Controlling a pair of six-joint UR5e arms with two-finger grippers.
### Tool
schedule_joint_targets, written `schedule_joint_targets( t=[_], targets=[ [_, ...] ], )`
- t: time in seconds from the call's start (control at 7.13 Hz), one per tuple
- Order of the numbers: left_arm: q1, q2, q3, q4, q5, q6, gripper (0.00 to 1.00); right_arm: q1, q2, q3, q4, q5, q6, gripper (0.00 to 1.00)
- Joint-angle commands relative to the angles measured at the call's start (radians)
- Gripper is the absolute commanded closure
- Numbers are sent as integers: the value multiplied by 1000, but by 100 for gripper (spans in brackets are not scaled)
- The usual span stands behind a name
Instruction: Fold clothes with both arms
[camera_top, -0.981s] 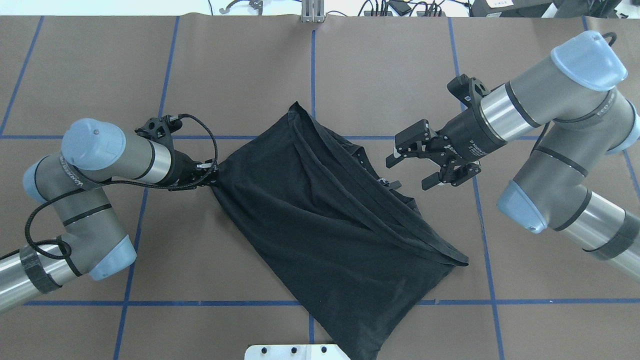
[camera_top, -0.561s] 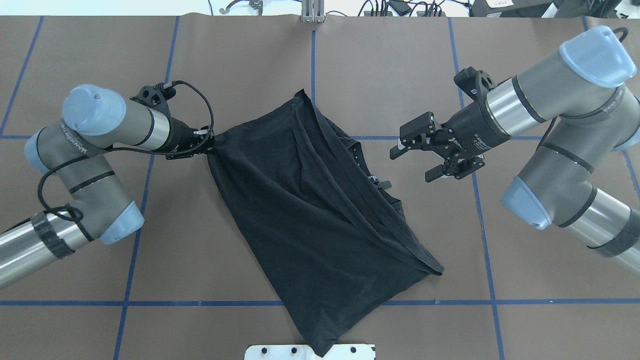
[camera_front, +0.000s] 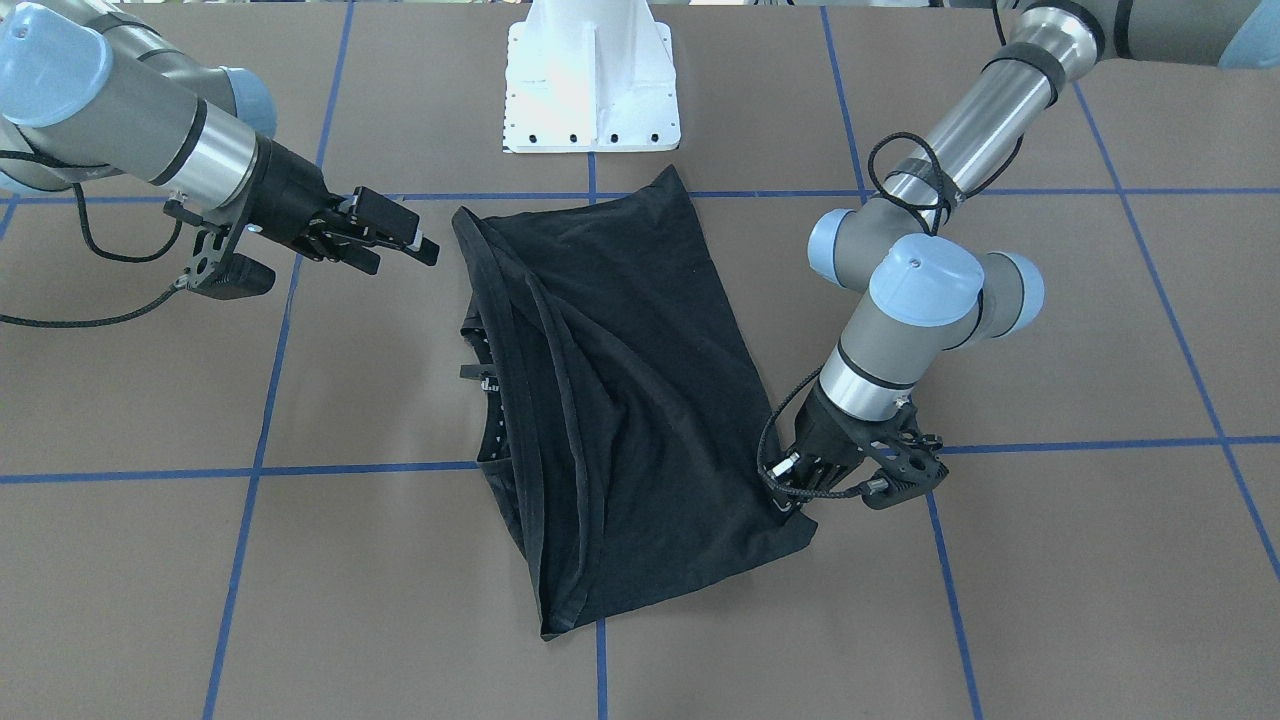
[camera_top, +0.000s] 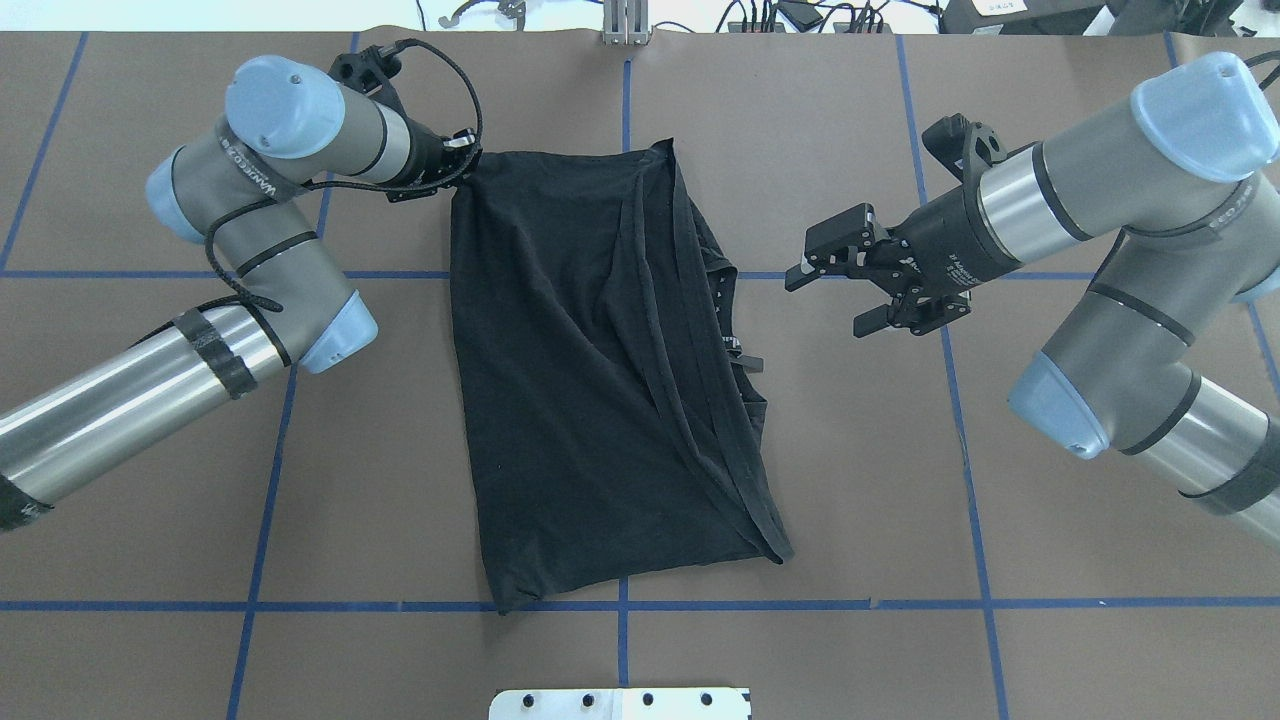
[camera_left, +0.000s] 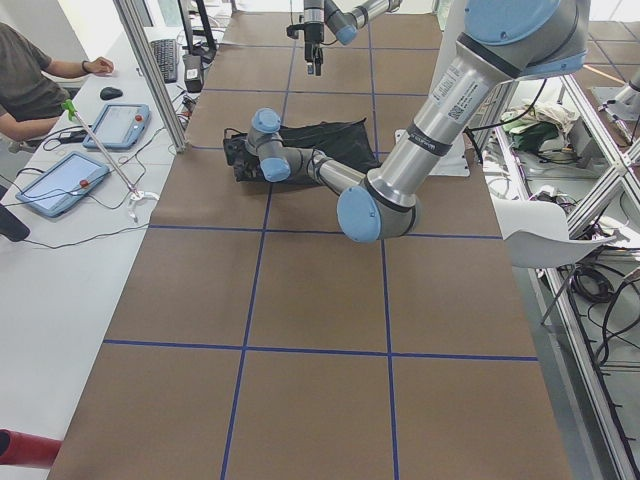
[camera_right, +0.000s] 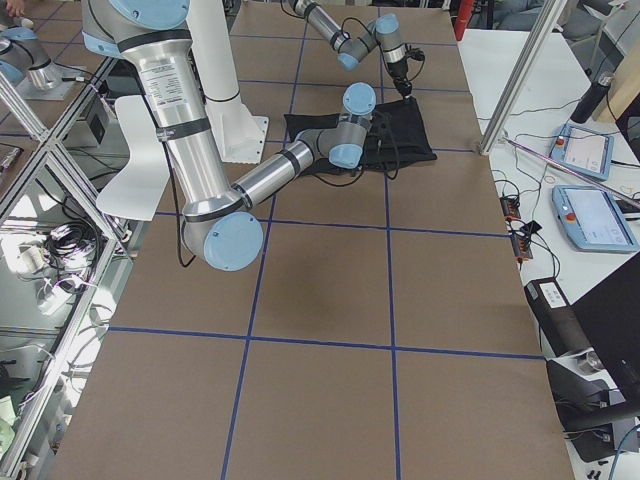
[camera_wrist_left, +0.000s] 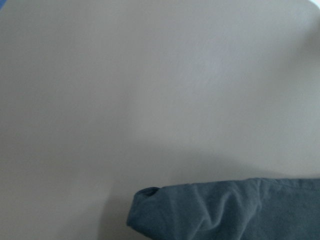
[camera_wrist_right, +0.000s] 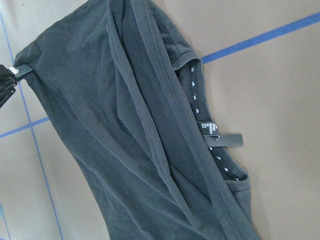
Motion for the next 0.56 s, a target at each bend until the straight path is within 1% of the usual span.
schedule_joint_targets(
  t=[0.0,0.14,0.28,0.42],
  targets=[
    [-7,-44,84,-72,53,30,95,-4,-7,-3,0,-39,-16,0],
    [-18,-24,82,-74,53,88,2,-13,-5,-5,-1,-41,-24,0],
    [-62,6,59,-63,41,181,0,-27,-5,-8,-9,-35,-111,0],
    [-76,87,-11,-72,4,252,0,-77,-8,-6,-15,-106,-165,0]
  ],
)
